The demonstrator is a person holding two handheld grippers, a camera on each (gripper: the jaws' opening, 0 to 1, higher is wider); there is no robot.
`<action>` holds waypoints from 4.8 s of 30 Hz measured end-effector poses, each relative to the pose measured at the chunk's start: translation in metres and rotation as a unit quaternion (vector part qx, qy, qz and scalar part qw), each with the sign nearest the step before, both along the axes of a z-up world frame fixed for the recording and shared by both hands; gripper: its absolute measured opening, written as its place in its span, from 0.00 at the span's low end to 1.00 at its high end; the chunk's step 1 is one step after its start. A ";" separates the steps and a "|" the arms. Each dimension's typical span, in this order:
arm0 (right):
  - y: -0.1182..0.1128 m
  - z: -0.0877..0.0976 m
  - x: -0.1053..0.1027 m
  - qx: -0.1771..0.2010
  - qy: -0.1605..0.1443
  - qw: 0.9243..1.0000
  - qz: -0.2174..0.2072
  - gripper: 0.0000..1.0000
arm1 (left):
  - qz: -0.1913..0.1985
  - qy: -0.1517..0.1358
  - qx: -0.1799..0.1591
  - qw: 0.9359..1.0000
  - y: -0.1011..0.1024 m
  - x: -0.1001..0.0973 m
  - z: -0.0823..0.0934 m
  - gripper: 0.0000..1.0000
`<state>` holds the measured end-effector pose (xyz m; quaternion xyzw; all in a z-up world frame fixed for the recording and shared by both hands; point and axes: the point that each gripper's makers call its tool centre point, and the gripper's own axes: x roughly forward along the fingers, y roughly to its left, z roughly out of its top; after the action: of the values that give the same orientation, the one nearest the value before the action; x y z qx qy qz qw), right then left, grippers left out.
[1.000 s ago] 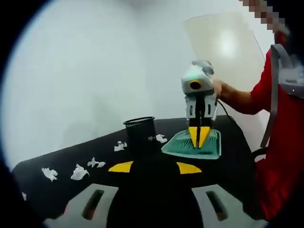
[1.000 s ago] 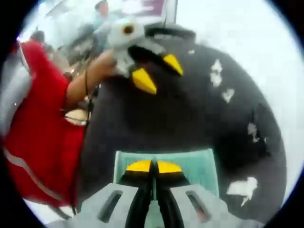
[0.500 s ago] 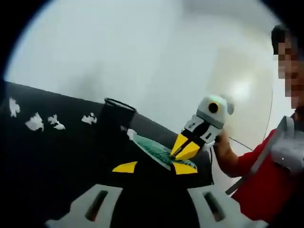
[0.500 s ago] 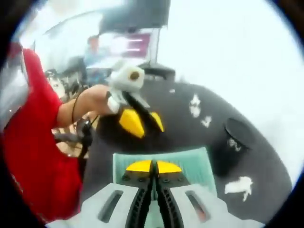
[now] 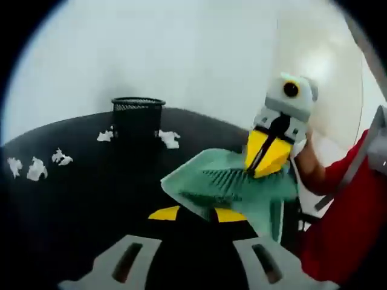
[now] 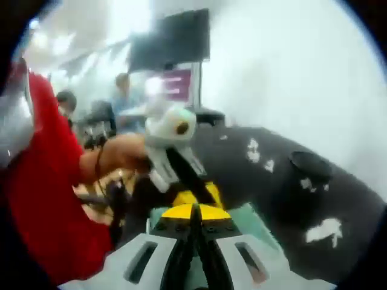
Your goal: Pick up the broom and sweep the trash on the tabletop into the dustpan.
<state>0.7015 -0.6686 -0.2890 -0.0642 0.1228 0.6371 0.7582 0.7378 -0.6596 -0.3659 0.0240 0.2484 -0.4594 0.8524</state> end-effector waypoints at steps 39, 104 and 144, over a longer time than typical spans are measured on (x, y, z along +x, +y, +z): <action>-0.248 0.079 0.044 0.495 0.027 0.818 -0.292 0.17 | -0.171 0.010 0.160 0.972 -0.142 -0.039 0.038 0.30; -0.258 0.076 0.051 0.523 0.052 0.799 -0.292 0.17 | 0.183 -0.263 -0.081 0.944 0.059 -0.024 0.186 0.04; -0.261 0.074 0.054 0.526 0.062 0.795 -0.296 0.17 | 0.329 -0.375 0.152 0.853 0.321 0.156 0.181 0.04</action>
<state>0.7556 -0.9292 -0.2146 0.4241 -0.1713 0.3501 0.8174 0.8938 -0.3386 -0.1853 0.2407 -0.0304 -0.0643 0.9680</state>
